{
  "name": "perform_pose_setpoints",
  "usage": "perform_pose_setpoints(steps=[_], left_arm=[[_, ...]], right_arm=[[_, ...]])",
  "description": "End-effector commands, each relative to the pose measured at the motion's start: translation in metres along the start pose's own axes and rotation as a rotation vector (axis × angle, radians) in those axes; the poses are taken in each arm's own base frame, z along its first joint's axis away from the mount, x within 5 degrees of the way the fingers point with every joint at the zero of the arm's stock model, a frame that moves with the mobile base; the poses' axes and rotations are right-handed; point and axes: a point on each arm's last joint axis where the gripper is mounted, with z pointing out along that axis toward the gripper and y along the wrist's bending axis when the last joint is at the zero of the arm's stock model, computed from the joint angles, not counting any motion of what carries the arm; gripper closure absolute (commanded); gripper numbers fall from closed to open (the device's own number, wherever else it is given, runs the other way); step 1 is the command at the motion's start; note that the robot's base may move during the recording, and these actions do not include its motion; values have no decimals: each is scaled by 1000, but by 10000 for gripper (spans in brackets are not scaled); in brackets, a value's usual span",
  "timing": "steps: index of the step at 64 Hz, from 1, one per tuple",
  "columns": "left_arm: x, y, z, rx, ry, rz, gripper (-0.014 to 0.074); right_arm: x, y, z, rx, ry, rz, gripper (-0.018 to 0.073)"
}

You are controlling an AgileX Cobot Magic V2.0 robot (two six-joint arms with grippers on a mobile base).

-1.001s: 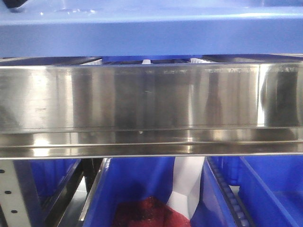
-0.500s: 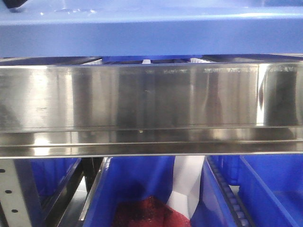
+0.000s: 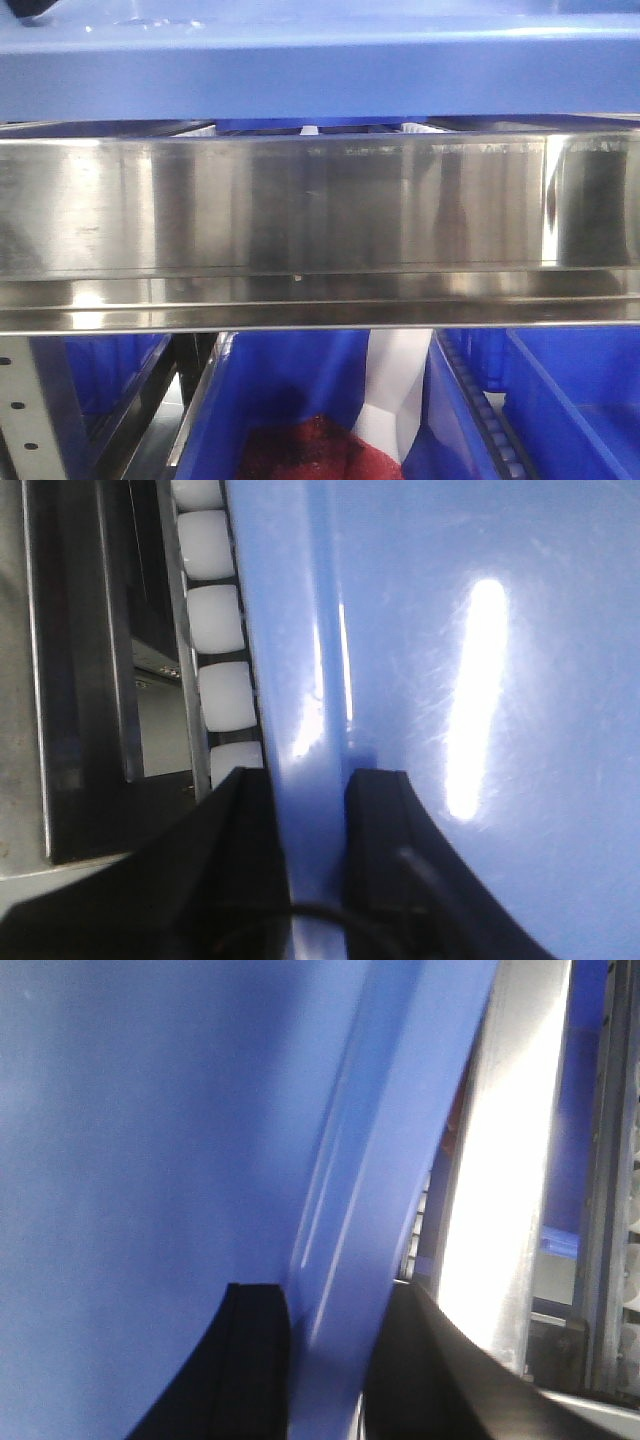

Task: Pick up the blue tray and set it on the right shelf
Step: 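Raise the tray with both grippers above the metal shelf edge, then push the tray onto the shelf and open both grippers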

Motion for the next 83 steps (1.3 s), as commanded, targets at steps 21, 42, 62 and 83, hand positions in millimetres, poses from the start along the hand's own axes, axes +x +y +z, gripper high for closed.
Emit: perform_pose_setpoints(steps=[21, 42, 62, 83], left_arm=[[-17, -3, -22, 5, -138, 56, 645], [-79, -7, -9, -90, -224, 31, 645], [-102, 7, 47, -104, -109, -31, 645], [-107, 14, 70, -128, -60, -21, 429]], right_arm=[[-18, -1, -26, -4, -155, -42, 494], [-74, 5, -14, 40, -191, -23, 494], [-98, -6, 51, 98, -93, 14, 493], [-102, -4, 79, 106, -47, 7, 255]])
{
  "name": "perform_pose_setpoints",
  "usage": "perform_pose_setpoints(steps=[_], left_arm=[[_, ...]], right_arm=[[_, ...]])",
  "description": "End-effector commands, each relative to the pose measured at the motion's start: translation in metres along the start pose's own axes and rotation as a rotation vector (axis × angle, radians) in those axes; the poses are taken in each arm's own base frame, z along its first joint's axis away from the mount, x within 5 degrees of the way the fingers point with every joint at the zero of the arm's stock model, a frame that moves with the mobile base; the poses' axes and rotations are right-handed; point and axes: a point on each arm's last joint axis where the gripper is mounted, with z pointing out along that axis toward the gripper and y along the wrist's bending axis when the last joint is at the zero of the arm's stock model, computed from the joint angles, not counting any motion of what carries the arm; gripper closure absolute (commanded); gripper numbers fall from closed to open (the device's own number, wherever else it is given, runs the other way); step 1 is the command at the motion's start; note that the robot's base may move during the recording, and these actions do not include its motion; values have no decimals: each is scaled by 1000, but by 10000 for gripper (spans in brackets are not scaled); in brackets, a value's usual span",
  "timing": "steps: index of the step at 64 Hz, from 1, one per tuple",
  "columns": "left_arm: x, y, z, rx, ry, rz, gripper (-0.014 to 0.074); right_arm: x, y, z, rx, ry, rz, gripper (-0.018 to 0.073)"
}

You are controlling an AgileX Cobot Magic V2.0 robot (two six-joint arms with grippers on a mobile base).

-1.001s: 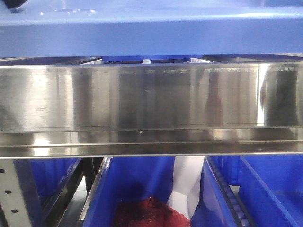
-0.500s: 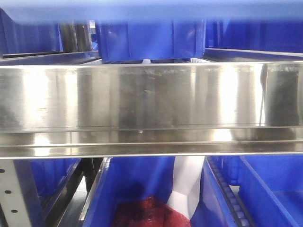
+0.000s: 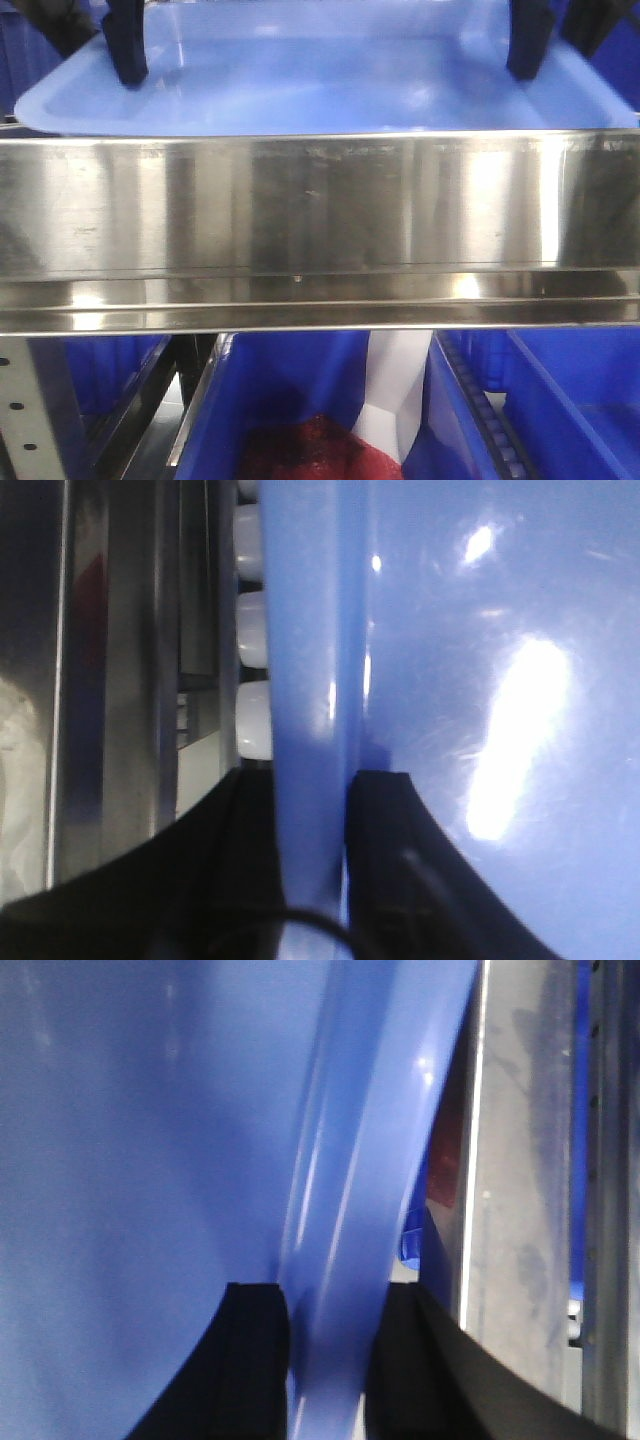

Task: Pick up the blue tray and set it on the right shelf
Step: 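Push the tray onto the shelf and open both grippers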

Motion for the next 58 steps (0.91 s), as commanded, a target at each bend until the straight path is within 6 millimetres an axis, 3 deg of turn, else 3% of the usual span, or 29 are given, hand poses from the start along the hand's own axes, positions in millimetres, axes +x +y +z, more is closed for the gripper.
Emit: perform_pose_setpoints(steps=[1, 10, 18, 30, 37, 43, 52, 58], left_arm=[[-7, 2, -25, 23, -109, 32, 405], [-7, 2, -25, 27, -113, 39, 163], [-8, 1, -25, 28, -115, 41, 36], [-5, 2, -36, 40, -137, 49, 37], [2, -1, -63, 74, -204, 72, 38], [15, -3, -91, 86, -277, 110, 77], [50, -10, -130, 179, -422, 198, 267], [77, -8, -151, 264, -507, 246, 436]], right_arm=[[-10, -1, -27, -22, -129, -33, 204], [-11, -2, -27, -22, -137, -32, -85], [-11, -3, -28, -18, -142, -31, -64], [-10, -6, -47, -33, -201, -24, -56], [-4, -12, -76, -52, -278, -14, 61], [5, -18, -100, -69, -346, -9, 223], [31, -29, -131, -95, -455, -14, 489], [55, -36, -140, -103, -499, -31, 503]])
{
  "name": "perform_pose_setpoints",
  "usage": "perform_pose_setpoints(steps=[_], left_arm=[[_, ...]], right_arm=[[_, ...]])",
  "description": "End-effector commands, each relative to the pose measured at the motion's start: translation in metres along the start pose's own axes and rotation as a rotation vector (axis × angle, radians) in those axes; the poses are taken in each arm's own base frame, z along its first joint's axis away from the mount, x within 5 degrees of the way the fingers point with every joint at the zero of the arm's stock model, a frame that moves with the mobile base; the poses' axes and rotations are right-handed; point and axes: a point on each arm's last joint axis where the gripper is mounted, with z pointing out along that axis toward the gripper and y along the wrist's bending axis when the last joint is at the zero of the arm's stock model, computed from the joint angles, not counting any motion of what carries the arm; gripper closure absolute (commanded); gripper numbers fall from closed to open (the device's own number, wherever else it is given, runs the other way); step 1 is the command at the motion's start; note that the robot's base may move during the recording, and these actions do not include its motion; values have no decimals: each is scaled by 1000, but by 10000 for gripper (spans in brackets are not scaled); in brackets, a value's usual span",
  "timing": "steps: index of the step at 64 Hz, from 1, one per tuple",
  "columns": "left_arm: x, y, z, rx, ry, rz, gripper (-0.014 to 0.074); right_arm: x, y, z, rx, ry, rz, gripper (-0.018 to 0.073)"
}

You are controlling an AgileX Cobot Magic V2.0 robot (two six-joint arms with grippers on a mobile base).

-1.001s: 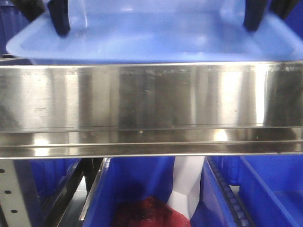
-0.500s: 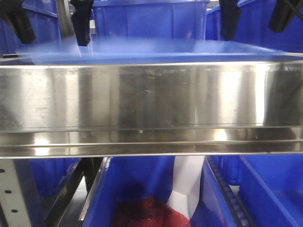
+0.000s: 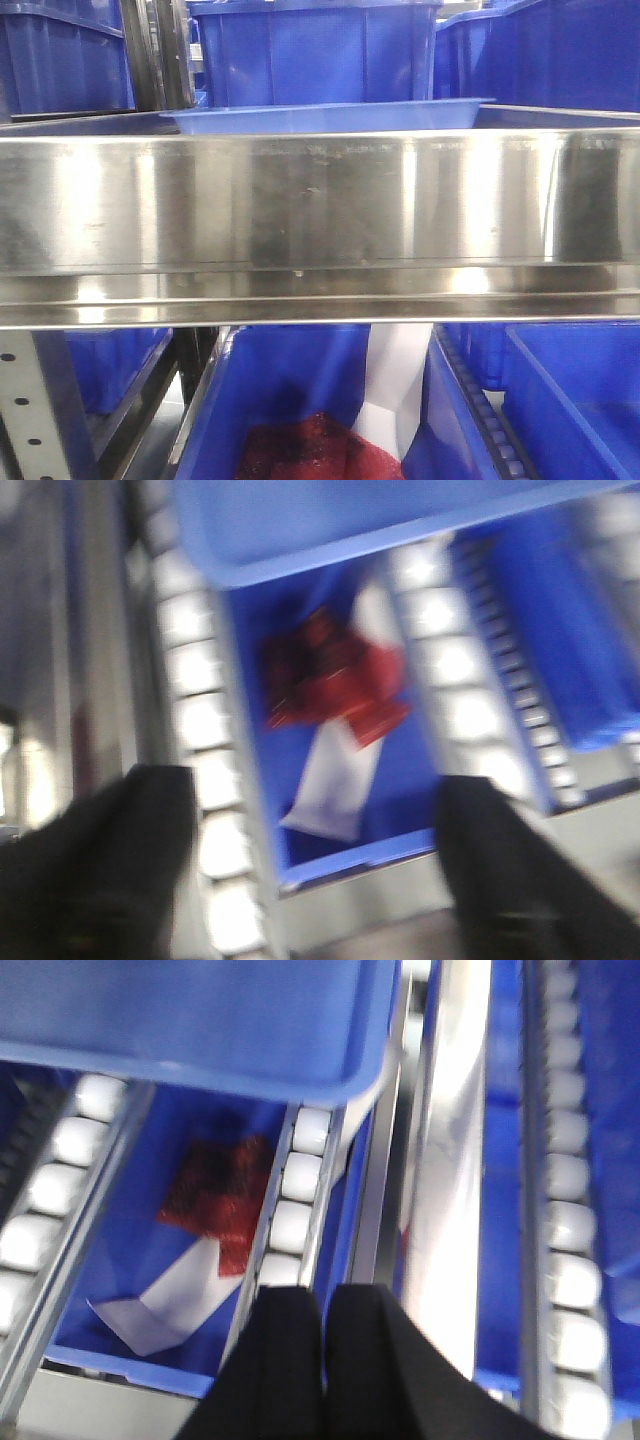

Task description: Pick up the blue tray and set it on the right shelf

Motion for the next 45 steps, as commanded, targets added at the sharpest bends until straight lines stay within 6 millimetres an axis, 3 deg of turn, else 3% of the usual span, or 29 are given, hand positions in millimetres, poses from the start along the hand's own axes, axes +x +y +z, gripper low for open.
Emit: perform_pose_setpoints(steps=[1, 9, 22, 32, 45], left_arm=[[6, -5, -42, 88, -185, 43, 458], [37, -5, -64, 175, -266, 82, 653], [95, 18, -86, 254, -405, 101, 645], [141, 36, -96, 323, -561, 99, 645], [186, 56, -100, 339, -675, 120, 645]], right_arm=[[6, -8, -35, -16, -162, -28, 503], [39, -16, -56, -36, -239, -46, 503], [106, -30, -77, -69, -375, -65, 503], [158, -39, -77, -97, -478, -71, 503], [208, -47, -81, -145, -692, -65, 503]])
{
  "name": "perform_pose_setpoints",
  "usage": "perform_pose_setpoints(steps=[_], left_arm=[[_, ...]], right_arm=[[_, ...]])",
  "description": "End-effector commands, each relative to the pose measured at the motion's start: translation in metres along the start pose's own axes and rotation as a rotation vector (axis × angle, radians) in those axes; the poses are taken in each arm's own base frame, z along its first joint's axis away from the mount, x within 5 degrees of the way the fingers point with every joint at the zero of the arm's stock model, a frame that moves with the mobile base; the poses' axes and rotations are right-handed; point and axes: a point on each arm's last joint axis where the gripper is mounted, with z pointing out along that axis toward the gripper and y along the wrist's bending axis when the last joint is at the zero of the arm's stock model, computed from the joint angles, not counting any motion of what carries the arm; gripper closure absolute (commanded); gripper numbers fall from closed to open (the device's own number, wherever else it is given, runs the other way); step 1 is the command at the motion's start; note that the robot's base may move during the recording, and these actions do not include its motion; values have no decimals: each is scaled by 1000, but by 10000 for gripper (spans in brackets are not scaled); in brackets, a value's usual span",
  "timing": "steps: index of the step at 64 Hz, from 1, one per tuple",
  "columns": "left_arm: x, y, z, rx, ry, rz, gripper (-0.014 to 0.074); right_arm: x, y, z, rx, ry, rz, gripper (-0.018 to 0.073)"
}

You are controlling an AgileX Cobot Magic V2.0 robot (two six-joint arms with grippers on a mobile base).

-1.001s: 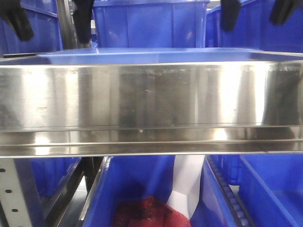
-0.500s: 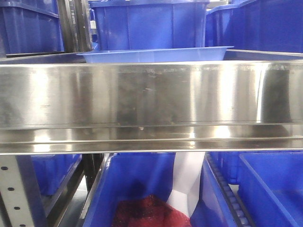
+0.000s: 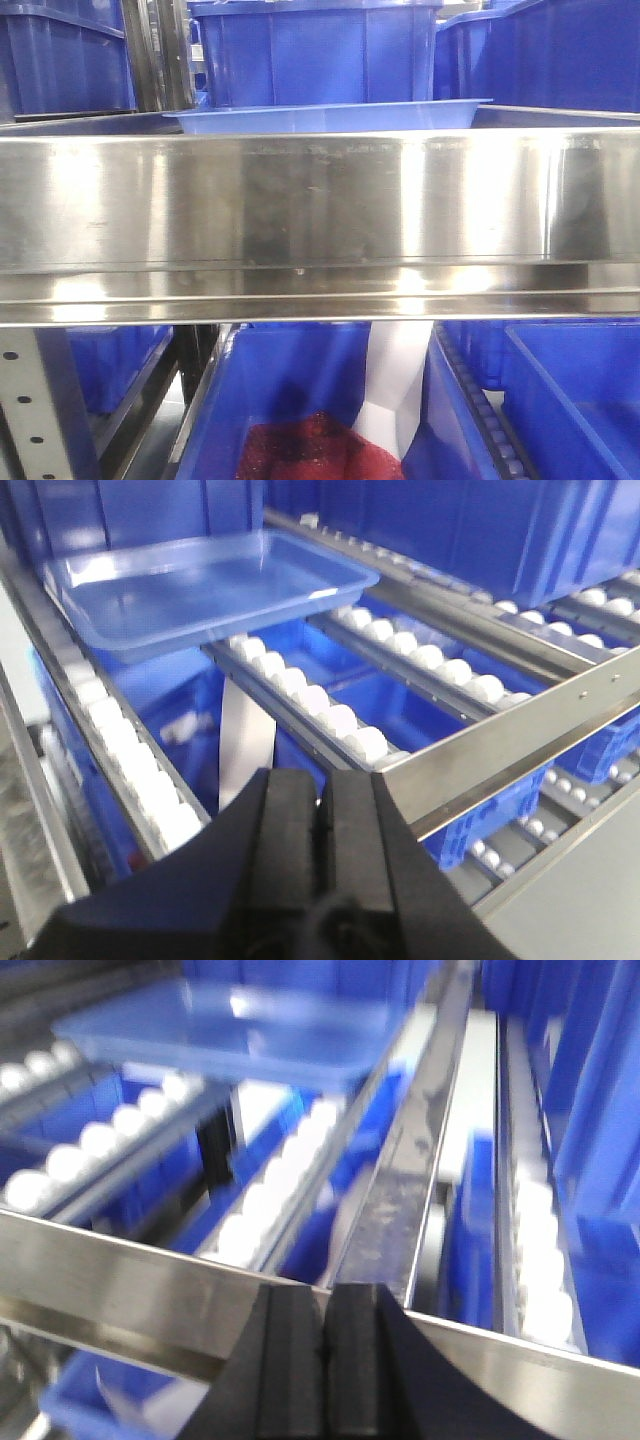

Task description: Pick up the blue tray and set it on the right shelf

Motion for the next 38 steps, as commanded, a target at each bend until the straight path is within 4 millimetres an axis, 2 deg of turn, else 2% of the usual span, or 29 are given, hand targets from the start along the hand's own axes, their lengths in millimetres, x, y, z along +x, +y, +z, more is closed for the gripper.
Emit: perform_pose_setpoints(steps=[1, 10, 38], left_arm=[[-5, -1, -11, 39, -135, 22, 645], [4, 2, -23, 43, -176, 16, 645], [5, 2, -25, 45, -182, 16, 645]], right_arm=[[-4, 1, -13, -27, -211, -27, 503], [9, -1, -20, -37, -276, -25, 503], [10, -1, -21, -37, -278, -25, 503]])
